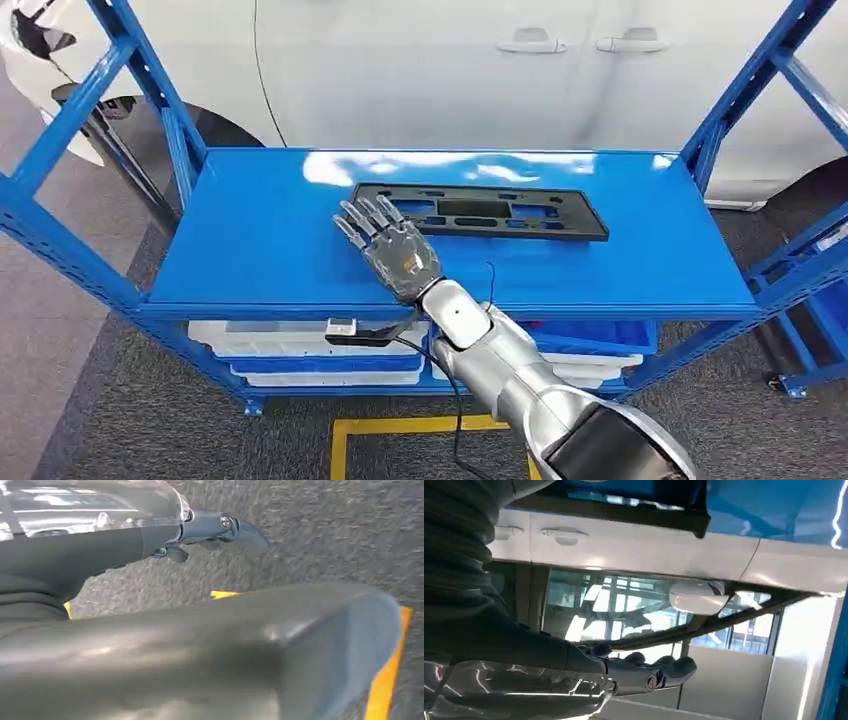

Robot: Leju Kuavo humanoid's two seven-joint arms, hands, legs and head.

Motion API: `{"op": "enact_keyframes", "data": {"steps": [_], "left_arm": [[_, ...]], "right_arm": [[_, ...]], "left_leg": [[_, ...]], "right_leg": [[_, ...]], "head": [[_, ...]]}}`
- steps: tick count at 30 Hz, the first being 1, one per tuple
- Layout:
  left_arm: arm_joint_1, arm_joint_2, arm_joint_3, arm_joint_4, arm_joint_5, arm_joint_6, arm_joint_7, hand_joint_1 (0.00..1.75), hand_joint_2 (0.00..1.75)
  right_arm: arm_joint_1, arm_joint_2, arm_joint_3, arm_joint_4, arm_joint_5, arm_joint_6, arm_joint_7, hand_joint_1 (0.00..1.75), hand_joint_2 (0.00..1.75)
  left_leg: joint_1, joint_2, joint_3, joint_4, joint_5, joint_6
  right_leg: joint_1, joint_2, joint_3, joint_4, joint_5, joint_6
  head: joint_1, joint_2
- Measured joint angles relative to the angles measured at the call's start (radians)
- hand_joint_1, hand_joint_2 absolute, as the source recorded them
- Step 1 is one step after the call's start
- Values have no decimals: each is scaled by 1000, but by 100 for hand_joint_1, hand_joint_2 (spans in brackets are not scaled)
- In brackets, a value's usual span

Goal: Take the parts from the cabinet and place them on the table.

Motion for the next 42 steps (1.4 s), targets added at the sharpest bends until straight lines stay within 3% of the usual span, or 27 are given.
{"op": "enact_keyframes", "data": {"steps": [1, 2, 3, 6, 8, 10, 12, 13, 16, 17, 19, 21, 23, 26, 27, 29, 31, 32, 33, 34, 36, 37, 38, 39, 40, 41, 42], "left_arm": [[0, 1, 0, 0, -1, -1, 0, 0, 0], [0, 2, -1, 0, -2, -2, 1, 0, 0], [0, 2, -2, 0, -3, -3, 2, 0, 0], [0, 2, -7, 0, -10, -6, 5, 0, 0], [-3, 1, -10, 2, -11, -7, 5, 0, 0], [-3, 3, -12, 2, -11, -7, 6, 0, 0], [-4, 7, -15, 1, -11, -7, 7, 0, 0], [-7, 7, -16, 1, -12, -8, 6, 0, 0], [-6, 7, -17, 1, -14, -10, 6, 0, 0], [-4, 8, -17, 1, -14, -10, 6, 0, 0], [-4, 10, -17, 1, -16, -10, 7, 0, 0], [-6, 13, -18, 1, -19, -12, 7, 0, 0], [-8, 13, -18, 2, -21, -12, 7, 0, 0], [-8, 14, -19, 2, -20, -15, 5, 0, 0], [-7, 14, -19, 2, -19, -16, 2, 0, 0], [-8, 14, -20, 1, -13, -16, -4, 0, 0], [-8, 15, -20, 1, -11, -16, -11, 0, 0], [-6, 15, -20, 1, -10, -16, -13, 0, 0], [-3, 16, -20, 1, -10, -17, -16, 0, 0], [-1, 16, -20, 1, -10, -18, -18, 0, 0], [1, 16, -21, 1, -10, -19, -20, 0, 0], [0, 16, -23, 2, -10, -19, -22, 0, 0], [-1, 16, -24, 2, -10, -19, -24, 0, 0], [-1, 16, -24, 1, -10, -19, -25, 0, 0], [-2, 16, -24, 1, -10, -20, -25, 0, 0], [-2, 16, -25, 2, -10, -21, -26, 0, 0], [-3, 16, -26, 1, -10, -21, -26, 0, 0]], "right_arm": [[3, -1, 1, 7, 2, 7, 7, 0, 175], [7, -2, 3, 14, 5, 10, 11, 0, 175], [9, -2, 5, 19, 8, 13, 16, 0, 175], [7, -2, 7, 31, 18, 27, 32, 0, 175], [5, -3, 7, 42, 20, 31, 43, 0, 175], [5, -4, 7, 50, 21, 35, 52, 0, 175], [5, -3, 7, 53, 22, 44, 61, 0, 175], [3, -3, 7, 56, 23, 46, 66, 0, 175], [2, -3, 7, 65, 32, 64, 80, 0, 175], [5, -3, 7, 69, 32, 66, 84, 0, 175], [7, -3, 7, 76, 35, 70, 92, 0, 175], [6, -3, 7, 80, 35, 76, 101, 0, 175], [2, -4, 7, 86, 35, 83, 109, 0, 175], [1, -10, 7, 93, 34, 98, 133, 0, 175], [-1, -13, 7, 94, 32, 107, 148, 0, 175], [-9, -25, 6, 97, 32, 124, 176, 0, 175], [-11, -45, 3, 105, 32, 150, 218, 0, 175], [-12, -55, 1, 108, 32, 163, 241, 0, 175], [-15, -66, -3, 110, 32, 175, 269, 0, 175], [-20, -76, -9, 113, 32, 188, 291, 0, 175], [-32, -96, -22, 117, 32, 220, 332, 0, 175], [-37, -107, -29, 120, 32, 235, 349, 0, 175], [-43, -115, -36, 123, 32, 254, 366, 28, 175], [-48, -118, -43, 124, 31, 273, 384, 136, 175], [-50, -124, -51, 125, 31, 290, 396, 136, 175], [-51, -133, -59, 127, 29, 308, 407, 175, 175], [-54, -138, -67, 128, 26, 325, 411, 175, 175]], "left_leg": [[-1, 0, 4, 0, -6, 1], [-1, -2, 11, 0, -11, 1], [-2, -2, 19, 0, -17, 1], [-5, -4, 53, -1, -41, -5], [-11, -6, 57, -1, -53, -17], [-6, -2, 63, -13, -57, -26], [-7, -1, 79, -17, -70, -35], [-8, 0, 66, 19, -85, -38], [-5, 0, -68, 251, -169, -48], [-4, 0, -106, 299, -168, -50], [-4, 0, -105, 236, -85, -52], [-4, 1, -38, 55, 35, -47], [-11, 1, -7, -7, 28, -35], [-12, 0, -14, -2, 22, -18], [-4, 1, -6, -12, 23, -10], [-4, 2, -2, -13, 19, -2], [-5, 1, -1, -13, 16, 3], [-5, 1, 1, -12, 14, 4], [-5, 0, 5, -12, 11, 4], [-5, 0, 10, -11, 8, 3], [-5, -2, 25, -9, -2, -1], [-5, -2, 28, -10, -5, -3], [-12, -3, 27, -6, -9, -10], [-10, -3, 28, -8, -9, -14], [-10, -3, 31, -11, -11, -20], [-10, -3, 36, -17, -10, -25], [-12, -3, 40, -18, -13, -32]], "right_leg": [[0, 0, -53, 79, -18, 1], [0, 0, -84, 108, -8, 0], [1, 0, -87, 87, 26, -3], [9, 0, 6, -163, 191, -28], [18, -1, 31, -220, 176, -36], [21, 1, 30, -216, 168, -44], [5, 3, 57, -241, 167, -48], [5, 2, 70, -247, 162, -55], [9, 0, 88, -247, 144, -65], [10, 1, 93, -246, 138, -66], [10, 5, 111, -242, 122, -63], [10, 6, 137, -237, 102, -56], [17, 9, 137, -230, 91, -46], [14, 7, 135, -234, 89, -36], [15, 7, 135, -228, 78, -26], [11, 5, 94, -144, 37, -15], [6, 4, -5, 29, -27, -8], [3, 4, -45, 88, -33, -6], [2, 4, -59, 97, -19, -5], [1, 3, -49, 58, 20, -6], [1, 1, 33, -132, 133, -14], [3, 0, 65, -211, 157, -21], [10, 0, 74, -227, 145, -23], [11, 1, 72, -226, 146, -25], [13, 3, 72, -226, 144, -29], [14, 3, 75, -227, 143, -34], [5, 3, 82, -237, 147, -41]], "head": [[0, 0], [0, 0], [0, 0], [0, 0], [0, 0], [0, 0], [0, 0], [0, 0], [0, 0], [0, 0], [0, 0], [0, 0], [0, 0], [0, 0], [0, 0], [0, 0], [0, 0], [0, 0], [0, 0], [0, 0], [0, 0], [0, 0], [0, 0], [0, 0], [0, 0], [0, 0], [0, 0]]}}
